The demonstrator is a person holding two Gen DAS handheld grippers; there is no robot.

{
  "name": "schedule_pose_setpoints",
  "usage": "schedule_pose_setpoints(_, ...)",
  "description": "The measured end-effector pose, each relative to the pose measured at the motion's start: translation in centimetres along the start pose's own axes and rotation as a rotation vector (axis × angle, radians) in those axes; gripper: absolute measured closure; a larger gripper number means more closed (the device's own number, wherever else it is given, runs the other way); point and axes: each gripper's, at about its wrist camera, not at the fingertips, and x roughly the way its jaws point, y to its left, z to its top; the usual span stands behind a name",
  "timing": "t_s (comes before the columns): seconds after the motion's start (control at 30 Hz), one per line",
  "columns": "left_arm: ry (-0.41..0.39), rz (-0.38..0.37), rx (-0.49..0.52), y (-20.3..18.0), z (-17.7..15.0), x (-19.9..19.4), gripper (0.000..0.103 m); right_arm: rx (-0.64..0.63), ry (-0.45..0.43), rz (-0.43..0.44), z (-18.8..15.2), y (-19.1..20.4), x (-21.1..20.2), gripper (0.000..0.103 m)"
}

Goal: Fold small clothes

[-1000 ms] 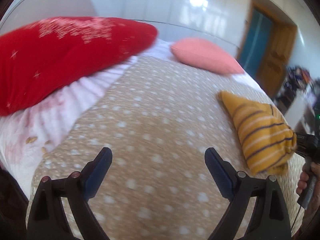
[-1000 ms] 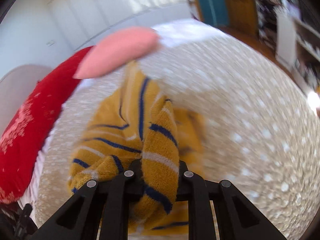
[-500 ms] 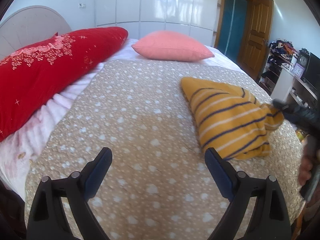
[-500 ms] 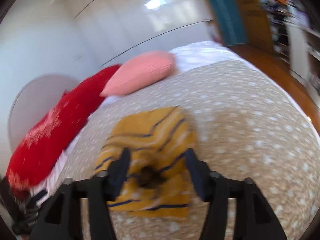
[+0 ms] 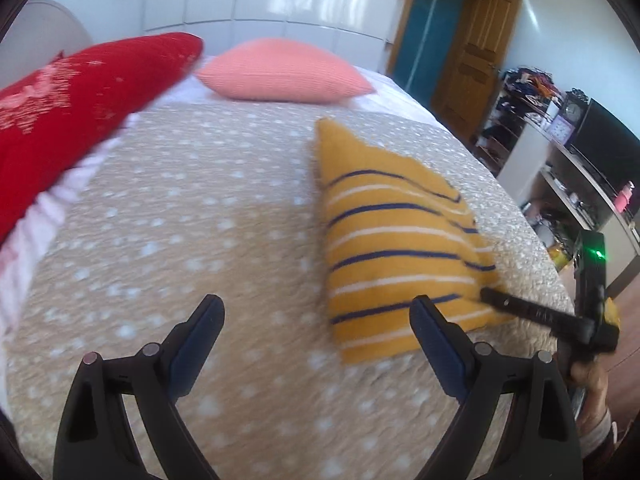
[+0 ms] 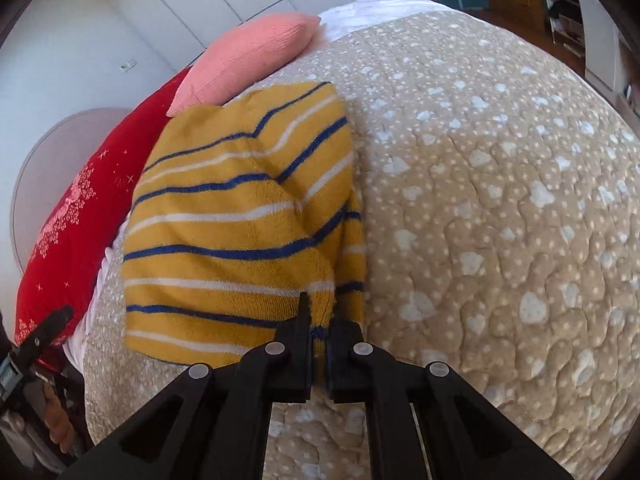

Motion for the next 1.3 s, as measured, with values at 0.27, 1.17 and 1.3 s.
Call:
schedule_pose_setpoints(0.27, 0.038, -0.111, -0.033, 1.3, 3.9, 4.7, 0.009, 0.011, -0.181, 0.032, 1.5, 0.4, -3.4, 0.042)
schedule_pose_setpoints(1.17, 0.136, -0.052, 0.124, -1.0, 2.1, 7.8, 0.026, 0.035, -0.283, -0.045, 5.9, 0.5, -2.4, 0.064)
schedule_pose_setpoints(1.3, 0.022, -0.005, 0.082, -0.5, 0.8, 3.9, 0.023, -0.07, -0.314, 0.049, 5.2, 4.7, -3.5, 0.064)
